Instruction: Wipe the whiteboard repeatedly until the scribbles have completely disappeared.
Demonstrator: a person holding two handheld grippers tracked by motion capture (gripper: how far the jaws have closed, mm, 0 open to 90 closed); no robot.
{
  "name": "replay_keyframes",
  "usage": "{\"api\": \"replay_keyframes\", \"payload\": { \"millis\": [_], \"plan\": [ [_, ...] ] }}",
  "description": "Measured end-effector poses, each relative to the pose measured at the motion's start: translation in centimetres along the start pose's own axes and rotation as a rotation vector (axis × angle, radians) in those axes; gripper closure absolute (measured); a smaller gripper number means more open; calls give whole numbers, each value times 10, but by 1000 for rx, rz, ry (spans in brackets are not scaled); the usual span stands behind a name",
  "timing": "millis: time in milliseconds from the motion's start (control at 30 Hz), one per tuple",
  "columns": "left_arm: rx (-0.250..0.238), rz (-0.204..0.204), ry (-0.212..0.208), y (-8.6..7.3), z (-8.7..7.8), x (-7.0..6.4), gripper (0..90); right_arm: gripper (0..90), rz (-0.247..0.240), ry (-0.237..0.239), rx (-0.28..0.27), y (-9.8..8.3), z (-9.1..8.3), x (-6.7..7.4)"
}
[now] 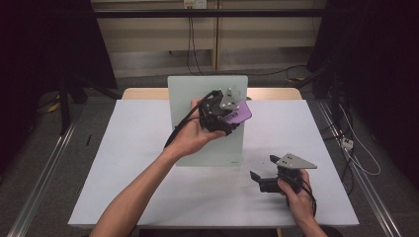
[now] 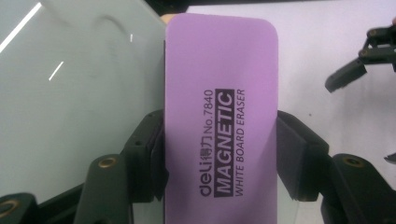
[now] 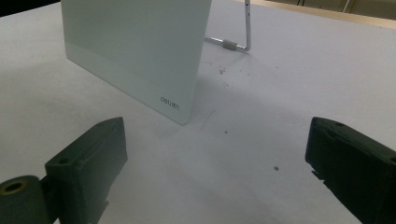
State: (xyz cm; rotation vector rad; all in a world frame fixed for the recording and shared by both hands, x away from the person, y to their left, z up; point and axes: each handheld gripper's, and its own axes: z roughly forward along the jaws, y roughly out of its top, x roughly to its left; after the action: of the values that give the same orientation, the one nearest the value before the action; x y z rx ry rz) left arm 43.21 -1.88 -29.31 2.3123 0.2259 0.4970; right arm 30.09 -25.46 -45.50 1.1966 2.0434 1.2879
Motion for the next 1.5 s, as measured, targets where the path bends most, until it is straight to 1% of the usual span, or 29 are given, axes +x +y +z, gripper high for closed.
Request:
{"api": "replay_keyframes", "payload": {
  "millis": [100,167,233,300,367,400,467,533,633,667,700,733,867,933,1000,1033,1067,1100,1167,1267,1367,1467,1500],
  "plan": [
    [-13,-20,14,3,-7,7,409,55,-4,1,1,0,0,0],
    [-21,-25,28,5,-12,11,409,55,-4,1,2,0,0,0],
    [-32,-22,51,7,-16,15,408,55,-4,1,2,0,0,0],
    [-45,-40,50,9,-20,20,409,54,-5,0,1,0,0,0],
    [-59,-46,59,12,-25,26,409,54,-2,0,1,0,0,0],
    [-68,-53,56,13,-27,28,409,54,-1,0,0,0,0,0],
    [-82,-62,73,16,-31,33,409,54,1,0,0,0,0,0],
    [-89,-65,79,20,-34,36,408,54,-1,1,1,0,0,0],
    [-106,-70,97,24,-34,37,408,54,-1,2,-1,0,0,0],
    [-107,-71,97,24,-33,36,408,54,-4,3,0,0,0,0],
    [-107,-69,99,24,-32,35,408,54,-5,4,0,0,0,0],
    [-96,-62,99,24,-32,34,408,54,-6,4,0,0,0,0],
    [-67,-32,73,20,-25,27,408,54,-4,3,-1,0,-1,0],
    [-47,-22,54,17,-20,22,408,54,-4,2,-1,0,-1,0],
    [-27,-3,46,12,-16,16,408,54,-6,2,-1,0,0,0],
    [-16,-2,31,10,-14,14,408,54,-5,2,1,0,0,0],
    [-11,-1,25,7,-12,12,408,54,-5,2,1,0,0,0],
    [-13,-3,25,5,-12,11,408,54,-6,2,1,0,0,0],
    [-17,-11,16,3,-14,13,408,54,-6,1,2,0,0,0],
    [-33,-29,36,0,-22,18,408,54,-7,0,1,0,0,0],
    [-51,-51,69,-6,-34,26,408,54,-7,0,1,0,0,0],
    [-80,-78,123,-16,-46,31,408,54,-8,0,1,0,0,0],
    [-88,-89,133,-19,-49,33,408,54,-8,0,1,0,0,0]
  ]
}}
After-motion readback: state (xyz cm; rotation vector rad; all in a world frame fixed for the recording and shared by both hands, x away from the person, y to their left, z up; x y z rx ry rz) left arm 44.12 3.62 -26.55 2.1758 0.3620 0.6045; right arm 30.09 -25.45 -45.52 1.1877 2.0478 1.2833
